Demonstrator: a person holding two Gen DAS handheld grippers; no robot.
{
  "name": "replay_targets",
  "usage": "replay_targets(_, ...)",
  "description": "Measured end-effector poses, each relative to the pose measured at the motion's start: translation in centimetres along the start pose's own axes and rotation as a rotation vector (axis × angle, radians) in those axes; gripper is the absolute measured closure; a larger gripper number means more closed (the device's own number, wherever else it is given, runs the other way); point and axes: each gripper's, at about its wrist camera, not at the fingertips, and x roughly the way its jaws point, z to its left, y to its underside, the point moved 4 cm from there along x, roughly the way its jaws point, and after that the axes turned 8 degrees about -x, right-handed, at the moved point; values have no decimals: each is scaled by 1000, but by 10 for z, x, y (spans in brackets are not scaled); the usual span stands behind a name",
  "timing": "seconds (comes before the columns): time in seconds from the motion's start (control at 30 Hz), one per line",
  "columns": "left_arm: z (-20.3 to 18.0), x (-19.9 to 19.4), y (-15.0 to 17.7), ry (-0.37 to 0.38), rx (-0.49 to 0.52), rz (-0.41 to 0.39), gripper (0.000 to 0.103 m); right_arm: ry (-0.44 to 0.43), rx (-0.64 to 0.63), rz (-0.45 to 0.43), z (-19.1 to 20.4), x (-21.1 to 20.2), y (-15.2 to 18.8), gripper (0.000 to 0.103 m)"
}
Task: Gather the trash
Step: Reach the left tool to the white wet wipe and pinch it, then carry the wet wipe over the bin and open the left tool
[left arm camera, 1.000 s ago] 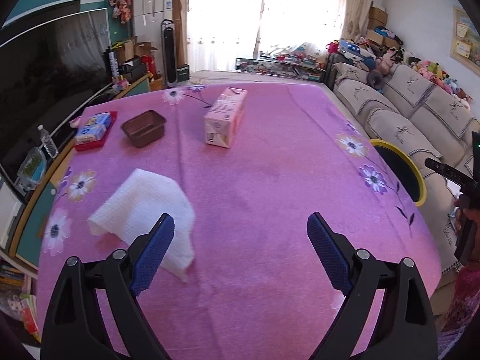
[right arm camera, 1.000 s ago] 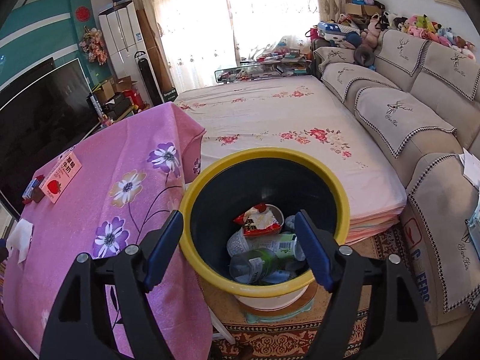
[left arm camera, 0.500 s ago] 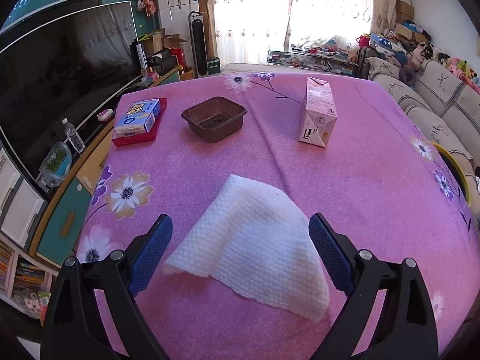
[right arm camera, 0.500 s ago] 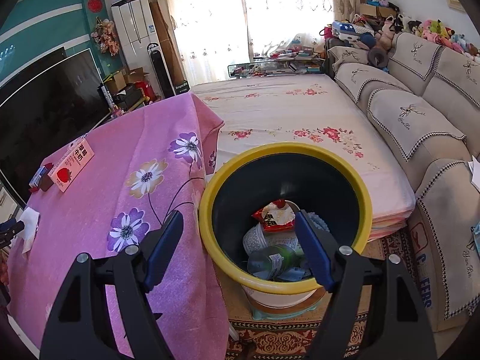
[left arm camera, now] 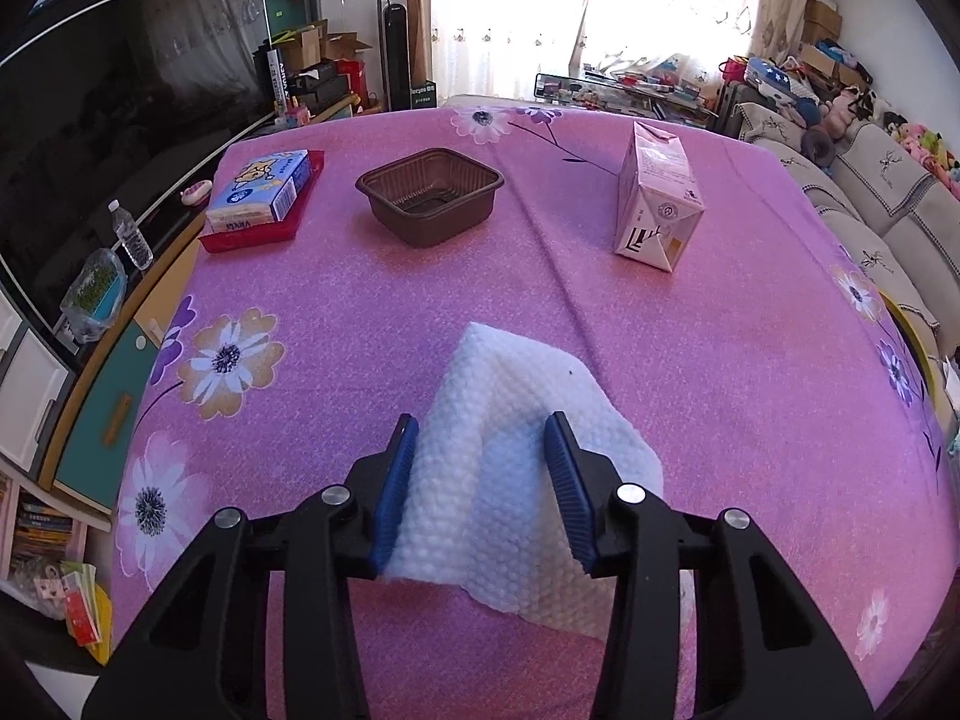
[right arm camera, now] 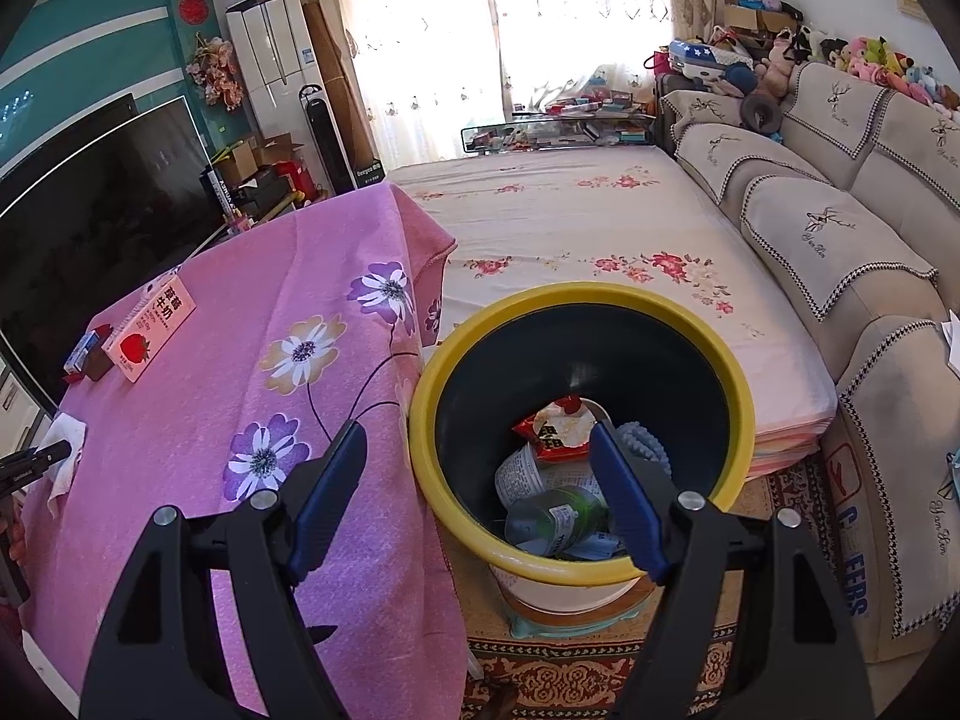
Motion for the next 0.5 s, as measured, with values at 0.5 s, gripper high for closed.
replay_targets(0.5,-48,-40,4,60,61,-49,91,-2,4,-26,-3,-15,1,31)
